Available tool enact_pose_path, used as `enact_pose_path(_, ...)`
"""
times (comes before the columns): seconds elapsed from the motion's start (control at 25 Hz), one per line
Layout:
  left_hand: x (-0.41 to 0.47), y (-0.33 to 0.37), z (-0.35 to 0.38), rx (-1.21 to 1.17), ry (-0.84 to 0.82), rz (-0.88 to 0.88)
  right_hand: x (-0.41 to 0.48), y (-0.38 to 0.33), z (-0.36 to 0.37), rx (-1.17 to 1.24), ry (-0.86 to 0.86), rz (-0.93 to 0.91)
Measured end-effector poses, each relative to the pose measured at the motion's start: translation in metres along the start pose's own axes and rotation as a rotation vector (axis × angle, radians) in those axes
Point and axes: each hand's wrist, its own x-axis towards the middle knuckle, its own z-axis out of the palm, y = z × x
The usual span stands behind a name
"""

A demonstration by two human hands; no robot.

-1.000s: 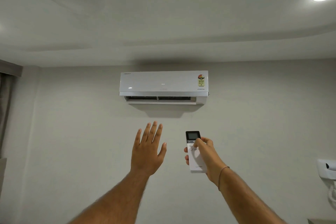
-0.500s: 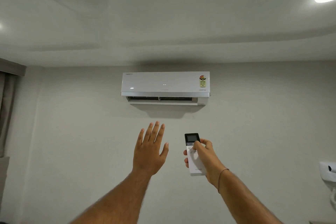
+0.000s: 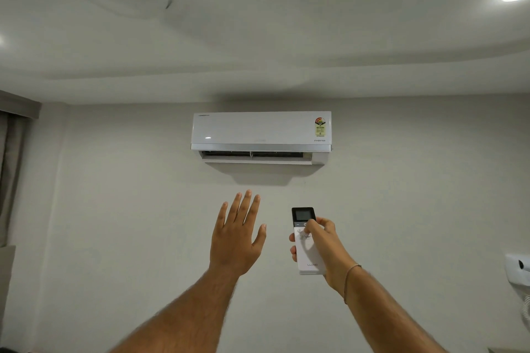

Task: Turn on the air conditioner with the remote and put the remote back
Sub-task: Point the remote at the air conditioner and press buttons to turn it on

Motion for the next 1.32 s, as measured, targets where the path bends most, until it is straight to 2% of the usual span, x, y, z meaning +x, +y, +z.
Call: enact_pose_path(1.32, -0.0008, 0.0052, -0.0007, -0.010, 0.008, -0.004, -0.0009, 0.0021, -0.0009, -0.018, 0.010, -0.012)
